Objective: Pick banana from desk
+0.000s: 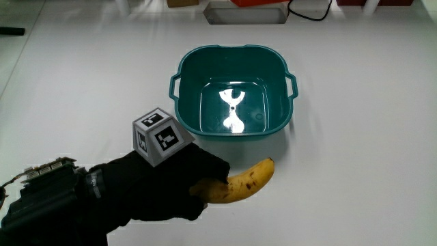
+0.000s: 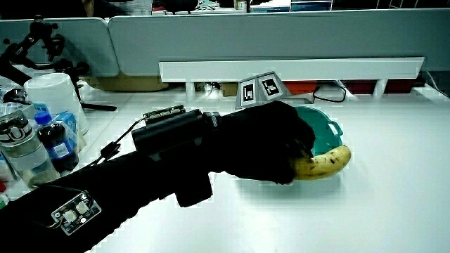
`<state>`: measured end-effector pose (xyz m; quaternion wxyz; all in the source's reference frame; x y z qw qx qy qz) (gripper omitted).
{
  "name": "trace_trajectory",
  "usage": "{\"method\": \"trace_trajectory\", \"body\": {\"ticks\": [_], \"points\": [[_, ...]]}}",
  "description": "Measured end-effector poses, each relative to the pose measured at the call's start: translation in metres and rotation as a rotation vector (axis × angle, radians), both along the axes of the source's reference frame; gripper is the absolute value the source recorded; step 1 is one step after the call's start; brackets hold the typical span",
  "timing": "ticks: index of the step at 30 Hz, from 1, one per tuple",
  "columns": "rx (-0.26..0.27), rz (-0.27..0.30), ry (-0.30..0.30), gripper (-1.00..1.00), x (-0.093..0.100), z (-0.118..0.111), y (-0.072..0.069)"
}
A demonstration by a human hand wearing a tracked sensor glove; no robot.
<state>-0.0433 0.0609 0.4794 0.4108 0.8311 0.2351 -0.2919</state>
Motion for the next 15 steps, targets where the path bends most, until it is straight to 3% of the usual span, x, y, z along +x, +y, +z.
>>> {"method": "trace_trajectory", "body": {"ticks": [8,15], "points": [[0.008,0.015,-0.044,1.0,0.0032,0.0007,0.0021],[0.05,-0.001,0.003,1.0,-0.0012,0.0017,0.0055]]}}
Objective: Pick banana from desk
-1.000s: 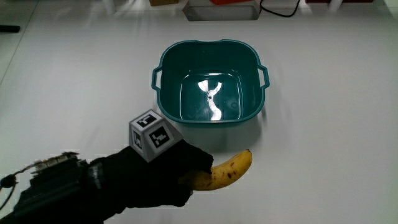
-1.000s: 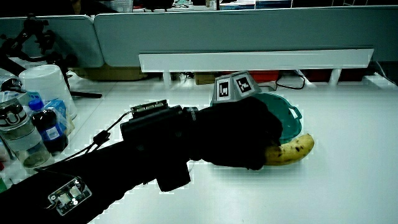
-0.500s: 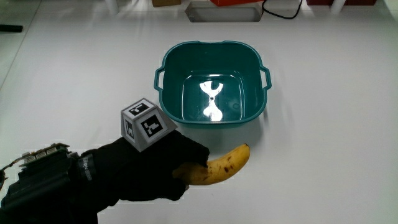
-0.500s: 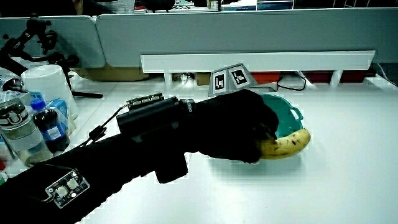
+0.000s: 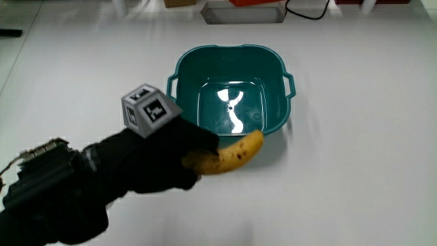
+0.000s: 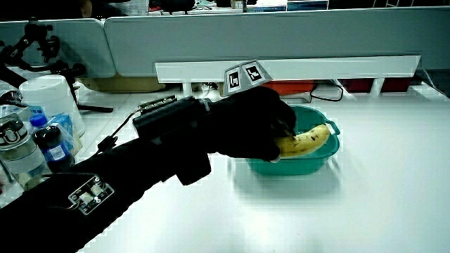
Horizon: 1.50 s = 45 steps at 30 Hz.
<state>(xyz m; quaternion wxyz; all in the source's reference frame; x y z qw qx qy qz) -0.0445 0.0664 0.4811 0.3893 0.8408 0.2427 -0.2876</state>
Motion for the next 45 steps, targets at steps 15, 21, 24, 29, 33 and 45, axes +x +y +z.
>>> {"method": "trace_trajectory", "body": {"ticks": [15,21,24,29,33,45], "points": [[0.037,0.052,0.028,1.0,-0.01,-0.019,-0.009],[0.08,0.09,0.073,1.0,-0.016,-0.055,-0.028],[0.057,0.093,0.078,1.0,-0.018,-0.079,-0.037],[0.085,0.132,0.113,1.0,-0.022,-0.113,-0.051],[0.099,0.152,0.142,1.0,-0.026,-0.135,-0.061],[0.055,0.131,0.127,1.0,-0.031,-0.146,-0.07]]}}
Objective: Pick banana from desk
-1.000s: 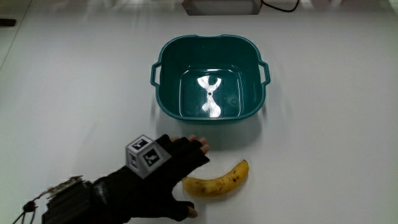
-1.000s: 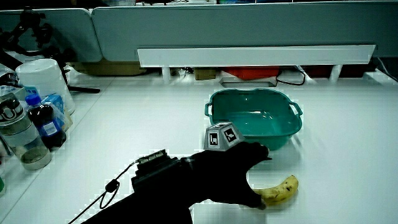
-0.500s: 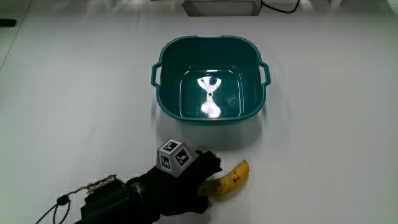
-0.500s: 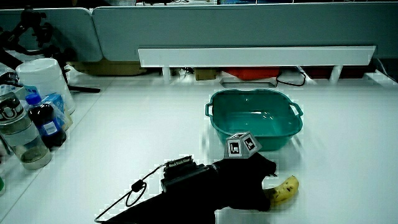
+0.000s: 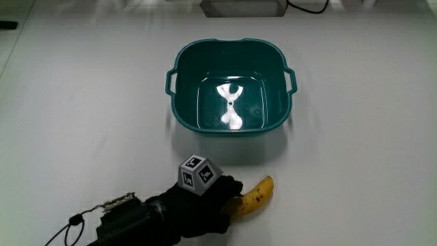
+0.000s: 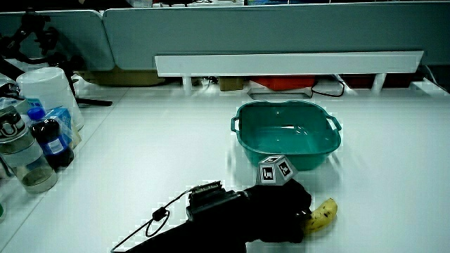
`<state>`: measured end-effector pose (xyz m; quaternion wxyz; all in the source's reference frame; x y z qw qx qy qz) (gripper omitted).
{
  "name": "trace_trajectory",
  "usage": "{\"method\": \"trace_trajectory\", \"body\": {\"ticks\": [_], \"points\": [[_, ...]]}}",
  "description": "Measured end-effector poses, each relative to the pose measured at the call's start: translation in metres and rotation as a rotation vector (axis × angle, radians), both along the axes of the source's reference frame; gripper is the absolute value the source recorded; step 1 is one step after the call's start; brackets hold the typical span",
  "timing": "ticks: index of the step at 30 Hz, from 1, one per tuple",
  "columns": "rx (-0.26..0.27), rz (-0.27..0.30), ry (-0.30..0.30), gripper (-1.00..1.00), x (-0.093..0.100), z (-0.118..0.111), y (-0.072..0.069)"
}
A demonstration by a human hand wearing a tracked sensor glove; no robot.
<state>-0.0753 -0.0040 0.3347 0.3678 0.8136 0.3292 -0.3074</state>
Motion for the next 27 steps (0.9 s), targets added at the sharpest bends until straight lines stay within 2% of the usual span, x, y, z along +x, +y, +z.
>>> {"method": "trace_trajectory", "body": {"ticks": [2,4,5,6,10,11,12,13,14,15,17,19,20,22,23,24,25,26,27], "points": [[0.008,-0.002,0.01,1.0,-0.001,0.003,-0.002],[-0.009,-0.014,0.016,1.0,-0.002,0.006,-0.004],[0.007,-0.011,0.005,1.0,-0.003,0.005,-0.005],[0.012,-0.009,0.028,1.0,-0.004,0.008,-0.007],[0.02,-0.029,0.033,1.0,-0.008,0.01,-0.013],[0.06,-0.019,0.044,1.0,-0.009,0.011,-0.015],[0.027,-0.033,0.031,1.0,-0.01,0.012,-0.016],[0.038,-0.035,0.013,1.0,-0.011,0.013,-0.019],[0.123,-0.006,0.051,1.0,-0.013,0.018,-0.022],[0.218,0.026,0.036,1.0,-0.014,0.019,-0.026],[0.283,0.033,0.017,1.0,-0.018,0.022,-0.034],[0.245,-0.001,-0.007,1.0,-0.024,0.03,-0.042],[0.262,-0.008,-0.027,1.0,-0.026,0.033,-0.046],[0.198,-0.031,0.031,1.0,-0.031,0.046,-0.056],[0.158,-0.057,0.0,1.0,-0.033,0.049,-0.059],[0.164,-0.06,0.005,1.0,-0.035,0.055,-0.065],[0.096,-0.085,0.019,1.0,-0.037,0.06,-0.069],[0.0,-0.119,-0.061,1.0,-0.038,0.055,-0.071],[0.11,-0.091,0.004,1.0,-0.04,0.067,-0.078]]}}
